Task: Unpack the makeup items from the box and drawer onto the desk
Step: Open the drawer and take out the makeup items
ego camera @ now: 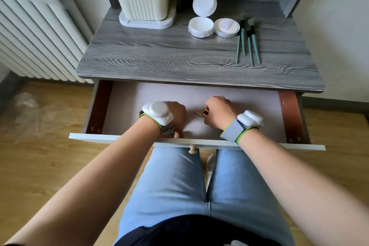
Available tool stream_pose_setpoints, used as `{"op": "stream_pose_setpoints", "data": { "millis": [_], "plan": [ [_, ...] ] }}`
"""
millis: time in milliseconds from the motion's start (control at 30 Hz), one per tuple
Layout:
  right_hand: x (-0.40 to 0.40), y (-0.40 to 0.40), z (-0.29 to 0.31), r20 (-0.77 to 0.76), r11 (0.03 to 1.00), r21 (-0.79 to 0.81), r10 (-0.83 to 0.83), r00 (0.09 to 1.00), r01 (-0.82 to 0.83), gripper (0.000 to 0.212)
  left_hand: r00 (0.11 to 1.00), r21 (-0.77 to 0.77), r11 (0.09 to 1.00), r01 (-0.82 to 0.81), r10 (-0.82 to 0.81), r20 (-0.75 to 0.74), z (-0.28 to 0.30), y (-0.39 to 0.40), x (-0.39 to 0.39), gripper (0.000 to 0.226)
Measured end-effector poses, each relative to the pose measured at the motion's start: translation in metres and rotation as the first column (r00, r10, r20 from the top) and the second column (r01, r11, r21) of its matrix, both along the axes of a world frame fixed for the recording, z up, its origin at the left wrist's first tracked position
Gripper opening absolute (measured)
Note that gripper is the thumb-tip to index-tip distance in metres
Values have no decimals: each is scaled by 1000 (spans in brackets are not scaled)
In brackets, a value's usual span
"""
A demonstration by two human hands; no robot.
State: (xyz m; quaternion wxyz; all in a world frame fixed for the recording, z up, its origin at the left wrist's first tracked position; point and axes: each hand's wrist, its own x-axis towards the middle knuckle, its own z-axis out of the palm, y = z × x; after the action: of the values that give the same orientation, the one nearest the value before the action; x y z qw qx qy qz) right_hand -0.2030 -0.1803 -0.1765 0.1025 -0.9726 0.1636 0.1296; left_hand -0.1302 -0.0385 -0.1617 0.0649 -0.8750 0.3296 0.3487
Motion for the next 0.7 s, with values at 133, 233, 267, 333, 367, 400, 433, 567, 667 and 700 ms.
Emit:
{"op": "stream_pose_setpoints", "data": {
  "millis": [133,233,267,333,367,400,433,567,667,700],
  "plan": [
    [2,1,-6,50,999,29,32,998,-34,12,999,-148,988,-30,35,28,0,-1,-2,24],
    [4,-2,-13,72,996,64,53,996,-58,16,997,-217,973,-73,80,23,-1,0,-4,24],
    [5,-3,-15,67,995,64,72,995,-76,19,995,-233,968,-91,96,14,-2,1,-4,24],
    [8,-4,-21,68,993,60,102,992,-106,25,993,-253,962,-104,112,20,-2,4,-5,23],
    [8,-4,-23,71,992,58,105,992,-109,27,993,-257,961,-104,114,26,-1,5,-6,23],
    [8,-3,-23,73,992,59,107,992,-111,28,992,-262,959,-109,121,29,-1,6,-7,23],
    [8,-3,-23,77,992,62,108,991,-113,28,992,-273,955,-114,126,26,0,6,-8,23],
    [6,-3,-16,99,990,66,117,988,-124,23,988,-336,934,-118,144,52,4,6,-14,24],
    [-1,0,-8,137,984,58,158,978,-167,13,968,-380,914,-144,210,138,7,7,-22,35],
    [-4,1,-5,159,982,52,174,972,-184,13,956,-390,910,-138,225,187,8,8,-25,35]
  ]
}}
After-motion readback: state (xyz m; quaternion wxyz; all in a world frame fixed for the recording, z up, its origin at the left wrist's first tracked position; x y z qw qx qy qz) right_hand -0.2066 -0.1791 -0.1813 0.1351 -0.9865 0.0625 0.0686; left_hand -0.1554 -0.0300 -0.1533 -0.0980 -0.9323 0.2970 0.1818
